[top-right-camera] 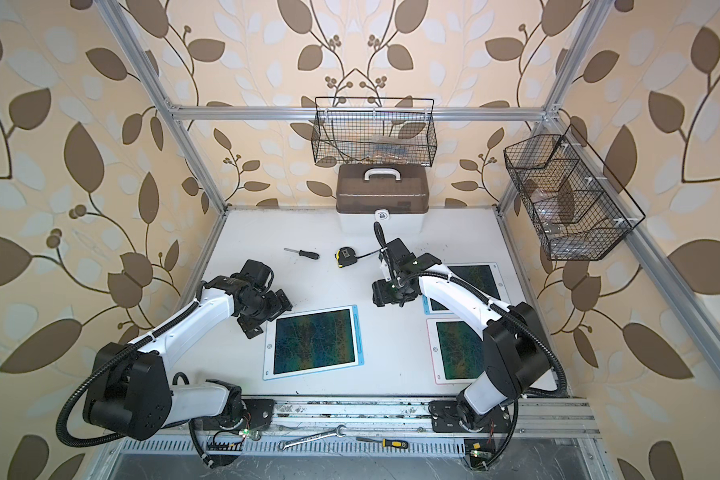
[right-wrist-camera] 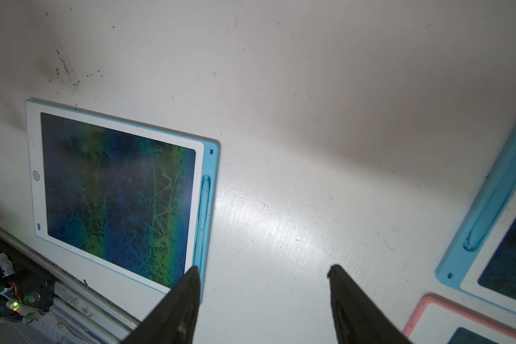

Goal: Place the stylus back onto the writing tablet
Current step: Move the writing tablet to the center of the board.

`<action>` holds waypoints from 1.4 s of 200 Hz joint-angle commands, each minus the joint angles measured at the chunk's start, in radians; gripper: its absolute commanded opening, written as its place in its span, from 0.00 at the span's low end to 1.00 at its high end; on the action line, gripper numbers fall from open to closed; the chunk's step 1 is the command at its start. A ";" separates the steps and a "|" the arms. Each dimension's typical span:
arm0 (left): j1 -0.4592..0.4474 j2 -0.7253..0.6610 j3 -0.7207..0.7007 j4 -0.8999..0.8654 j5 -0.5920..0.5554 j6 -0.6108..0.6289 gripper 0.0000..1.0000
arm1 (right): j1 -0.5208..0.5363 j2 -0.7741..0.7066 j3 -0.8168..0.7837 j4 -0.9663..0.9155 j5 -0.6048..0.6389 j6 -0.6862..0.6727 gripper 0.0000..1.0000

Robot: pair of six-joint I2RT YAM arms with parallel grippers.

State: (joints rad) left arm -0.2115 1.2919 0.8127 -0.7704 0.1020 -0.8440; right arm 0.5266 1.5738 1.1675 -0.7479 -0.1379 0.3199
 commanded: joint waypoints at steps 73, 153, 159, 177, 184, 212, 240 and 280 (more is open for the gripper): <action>0.003 -0.025 -0.075 0.024 -0.011 -0.017 0.99 | -0.015 0.013 -0.026 -0.052 -0.078 -0.116 0.69; 0.003 -0.004 -0.135 0.070 0.006 -0.003 0.99 | -0.008 -0.021 -0.056 0.013 -0.107 -0.081 0.69; 0.003 -0.003 -0.141 0.083 0.008 -0.005 0.99 | -0.007 -0.026 -0.060 0.016 -0.109 -0.079 0.69; 0.003 0.006 -0.158 0.112 0.013 -0.009 0.99 | -0.007 -0.041 -0.066 0.021 -0.110 -0.078 0.69; 0.003 0.011 -0.165 0.123 0.014 -0.009 0.99 | -0.007 -0.044 -0.069 0.022 -0.111 -0.078 0.68; 0.001 0.036 -0.179 0.157 0.025 -0.007 0.99 | -0.017 -0.046 -0.075 0.027 -0.114 -0.077 0.69; 0.000 0.058 -0.181 0.179 0.043 0.000 0.99 | -0.035 -0.051 -0.088 0.037 -0.121 -0.070 0.69; -0.022 0.086 -0.169 0.199 0.053 0.005 0.99 | -0.055 -0.062 -0.098 0.038 -0.123 -0.070 0.69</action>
State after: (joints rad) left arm -0.2123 1.3350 0.6514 -0.6254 0.1234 -0.8463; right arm 0.4816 1.5429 1.0813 -0.7128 -0.2443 0.2493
